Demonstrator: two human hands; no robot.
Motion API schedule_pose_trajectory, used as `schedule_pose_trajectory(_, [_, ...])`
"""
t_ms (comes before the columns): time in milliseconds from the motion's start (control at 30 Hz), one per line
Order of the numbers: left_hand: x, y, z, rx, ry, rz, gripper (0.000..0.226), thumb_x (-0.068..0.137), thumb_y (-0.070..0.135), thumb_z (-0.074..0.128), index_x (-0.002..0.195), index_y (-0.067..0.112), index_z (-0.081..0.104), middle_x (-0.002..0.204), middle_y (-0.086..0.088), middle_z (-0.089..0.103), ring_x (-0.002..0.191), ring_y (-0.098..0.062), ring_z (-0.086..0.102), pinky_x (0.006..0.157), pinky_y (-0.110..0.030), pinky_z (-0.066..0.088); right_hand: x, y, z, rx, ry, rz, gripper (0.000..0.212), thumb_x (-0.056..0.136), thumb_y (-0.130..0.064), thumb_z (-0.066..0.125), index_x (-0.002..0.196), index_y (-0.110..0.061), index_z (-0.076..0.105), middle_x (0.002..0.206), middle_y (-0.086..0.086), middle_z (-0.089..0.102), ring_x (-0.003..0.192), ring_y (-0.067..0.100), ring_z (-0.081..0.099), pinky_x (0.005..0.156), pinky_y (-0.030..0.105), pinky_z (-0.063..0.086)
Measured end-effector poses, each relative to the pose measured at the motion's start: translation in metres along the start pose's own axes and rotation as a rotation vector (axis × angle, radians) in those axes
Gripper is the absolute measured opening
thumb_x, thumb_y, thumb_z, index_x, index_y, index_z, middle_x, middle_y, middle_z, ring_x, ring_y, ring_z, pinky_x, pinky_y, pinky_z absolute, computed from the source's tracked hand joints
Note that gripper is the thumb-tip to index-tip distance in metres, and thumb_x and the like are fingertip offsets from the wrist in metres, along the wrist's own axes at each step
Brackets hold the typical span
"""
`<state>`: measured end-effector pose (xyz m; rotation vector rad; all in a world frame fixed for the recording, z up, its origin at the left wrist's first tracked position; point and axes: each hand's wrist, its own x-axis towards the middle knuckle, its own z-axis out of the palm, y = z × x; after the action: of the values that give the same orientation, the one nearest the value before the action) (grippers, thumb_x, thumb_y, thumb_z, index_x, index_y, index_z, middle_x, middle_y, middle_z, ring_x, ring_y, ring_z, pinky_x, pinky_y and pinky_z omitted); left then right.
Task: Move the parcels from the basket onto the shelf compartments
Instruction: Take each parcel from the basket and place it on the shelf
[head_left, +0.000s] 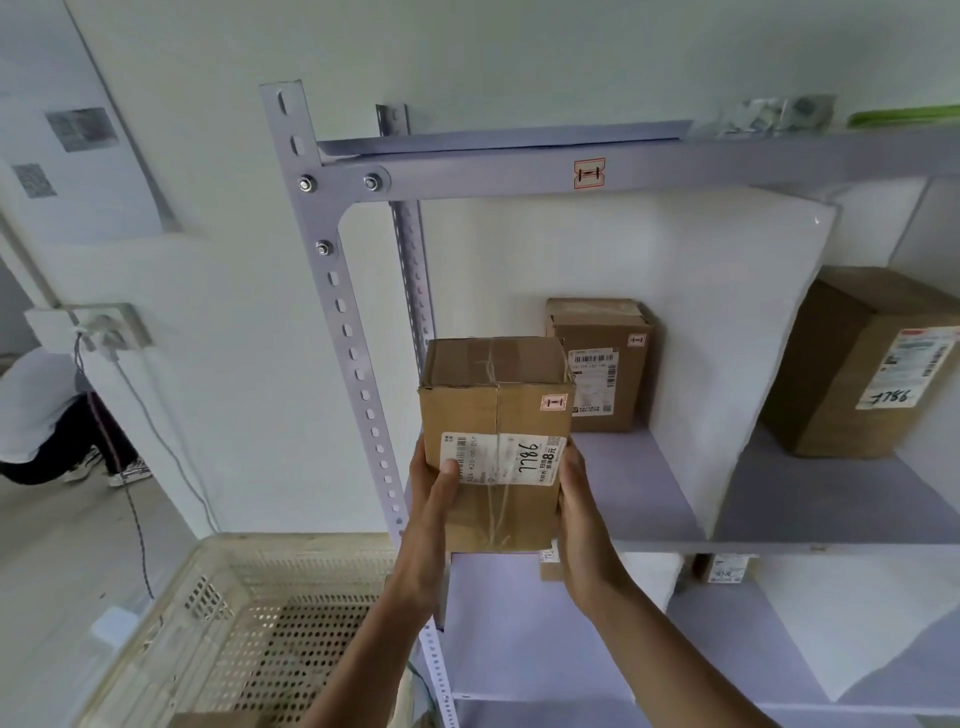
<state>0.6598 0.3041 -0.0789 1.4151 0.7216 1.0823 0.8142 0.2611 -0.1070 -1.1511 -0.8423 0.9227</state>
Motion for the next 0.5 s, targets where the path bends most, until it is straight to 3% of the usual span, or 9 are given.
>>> schedule_pose_trajectory(100, [0.013, -0.003, 0.004, 0.019, 0.039, 0.001, 0.059, 0.1, 0.058, 0.041, 0.154, 0.035, 0.038, 0.137, 0.015, 0.062, 0.129, 0.001, 0.057, 0.093, -0.011, 0.053, 0.018, 0.003, -0.006, 0.019, -0.043, 0.056, 0.083, 0.083, -0.092, 0.048, 0.156, -0.054, 0.036, 0.161, -0.018, 0.045, 0.153, 0.012, 0.038, 0.128, 0.056, 0.025])
schedule_pose_trajectory(267, [0.05, -0.011, 0.008, 0.063, 0.065, 0.007, 0.064, 0.098, 0.066, 0.04, 0.155, 0.036, 0.035, 0.144, 0.014, 0.055, 0.131, 0.004, 0.053, 0.091, -0.006, 0.05, 0.051, -0.006, -0.005, 0.005, -0.078, 0.061, 0.084, 0.085, -0.088, 0.048, 0.159, -0.054, 0.028, 0.164, -0.027, 0.035, 0.155, 0.002, 0.028, 0.131, 0.051, 0.016])
schedule_pose_trajectory(500, [0.115, -0.025, 0.008, 0.016, 0.118, -0.009, 0.056, 0.101, 0.056, 0.045, 0.153, 0.039, 0.035, 0.137, 0.007, 0.059, 0.124, -0.003, 0.06, 0.081, -0.012, 0.057, 0.114, -0.004, 0.0, -0.009, -0.054, 0.019, 0.089, 0.081, -0.087, 0.058, 0.159, -0.053, 0.03, 0.166, -0.023, 0.036, 0.155, 0.006, 0.03, 0.13, 0.054, 0.019])
